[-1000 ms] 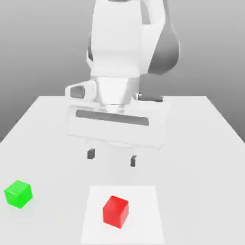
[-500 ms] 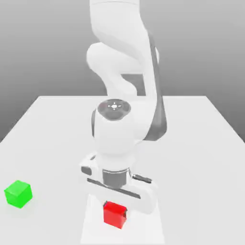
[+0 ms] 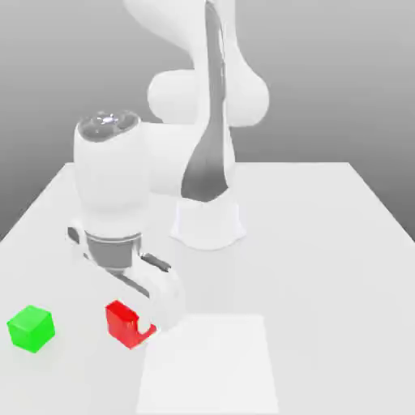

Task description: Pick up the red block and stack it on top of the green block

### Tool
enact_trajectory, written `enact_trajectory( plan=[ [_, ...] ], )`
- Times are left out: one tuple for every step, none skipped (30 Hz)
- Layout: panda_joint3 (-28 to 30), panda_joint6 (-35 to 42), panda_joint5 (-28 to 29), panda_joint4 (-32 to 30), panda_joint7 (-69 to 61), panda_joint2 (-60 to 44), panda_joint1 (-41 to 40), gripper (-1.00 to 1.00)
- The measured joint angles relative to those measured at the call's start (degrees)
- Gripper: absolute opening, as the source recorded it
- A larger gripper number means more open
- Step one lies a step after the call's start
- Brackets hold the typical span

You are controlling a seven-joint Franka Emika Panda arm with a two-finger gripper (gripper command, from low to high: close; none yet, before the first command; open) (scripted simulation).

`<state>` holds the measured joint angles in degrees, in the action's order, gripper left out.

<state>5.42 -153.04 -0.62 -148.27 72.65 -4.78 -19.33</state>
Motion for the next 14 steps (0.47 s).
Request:
enact_trajectory(
  plan=[
    [1.20,0.64,-0.23,0.49,0.59,0.14,-2.01,-1.00],
    [2.37,1.24,-0.44,0.98,1.19,0.28,-4.03,-1.00],
    [3.50,1.89,-0.61,1.47,1.84,0.41,-6.07,-1.00],
    [4.64,2.53,-0.80,1.97,2.49,0.55,-8.13,-1.00],
    [5.42,2.69,-1.10,2.40,2.89,0.27,-9.56,-1.00],
    [5.53,1.80,-1.69,2.66,2.79,-0.91,-9.98,-1.00],
    [5.30,0.38,-2.43,2.84,2.41,-2.55,-10.29,-1.00],
    [5.01,-1.31,-3.32,2.99,1.86,-4.43,-10.53,-1.00],
    [4.67,-3.12,-4.25,3.12,1.22,-6.42,-10.73,-1.00],
    [4.02,-5.00,-5.18,3.23,0.57,-8.45,-11.22,1.00],
    [4.02,-5.00,-5.18,3.23,0.57,-8.45,-11.22,1.00],
    [4.02,-5.00,-5.18,3.23,0.57,-8.45,-11.22,1.00],
    [4.02,-5.00,-5.18,3.23,0.57,-8.45,-11.22,1.00],
    [4.02,-5.00,-5.18,3.23,0.57,-8.45,-11.22,1.00]
  ],
)
